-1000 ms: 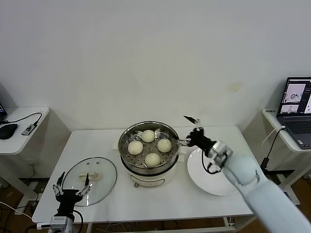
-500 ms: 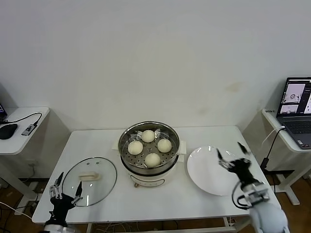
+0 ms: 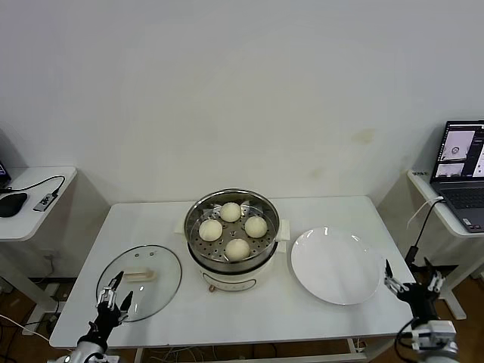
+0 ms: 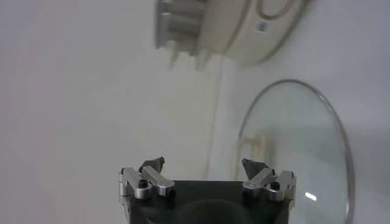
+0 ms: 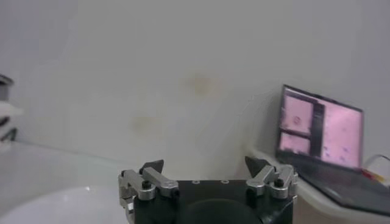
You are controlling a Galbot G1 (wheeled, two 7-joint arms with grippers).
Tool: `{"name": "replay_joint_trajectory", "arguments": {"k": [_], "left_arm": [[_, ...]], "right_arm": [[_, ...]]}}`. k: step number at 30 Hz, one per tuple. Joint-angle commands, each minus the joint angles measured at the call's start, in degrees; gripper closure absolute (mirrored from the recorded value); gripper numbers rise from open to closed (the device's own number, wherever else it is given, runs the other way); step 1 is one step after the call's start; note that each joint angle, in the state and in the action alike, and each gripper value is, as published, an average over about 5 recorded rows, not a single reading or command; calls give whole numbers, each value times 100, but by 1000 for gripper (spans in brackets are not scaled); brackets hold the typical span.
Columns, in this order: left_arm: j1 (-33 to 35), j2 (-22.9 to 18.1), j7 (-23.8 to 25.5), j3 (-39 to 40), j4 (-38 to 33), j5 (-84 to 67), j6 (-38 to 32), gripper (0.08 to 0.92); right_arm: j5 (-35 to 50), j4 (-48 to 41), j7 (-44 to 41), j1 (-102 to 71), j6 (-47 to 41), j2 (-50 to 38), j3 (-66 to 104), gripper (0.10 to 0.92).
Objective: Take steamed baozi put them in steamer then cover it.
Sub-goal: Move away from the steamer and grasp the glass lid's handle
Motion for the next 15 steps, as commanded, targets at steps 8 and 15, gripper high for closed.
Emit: {"name": "replay_joint_trajectory", "arguments": {"k": [8,15], "left_arm": [[-1466,318,79,470,1236,669,-51,177],[-1813,253,81,640,1448,683,-50,177]], "right_arm": [[-318,-115,80,-337,120,361,429,203],[-379,-184,78,-420,185,379,467,203]]}}
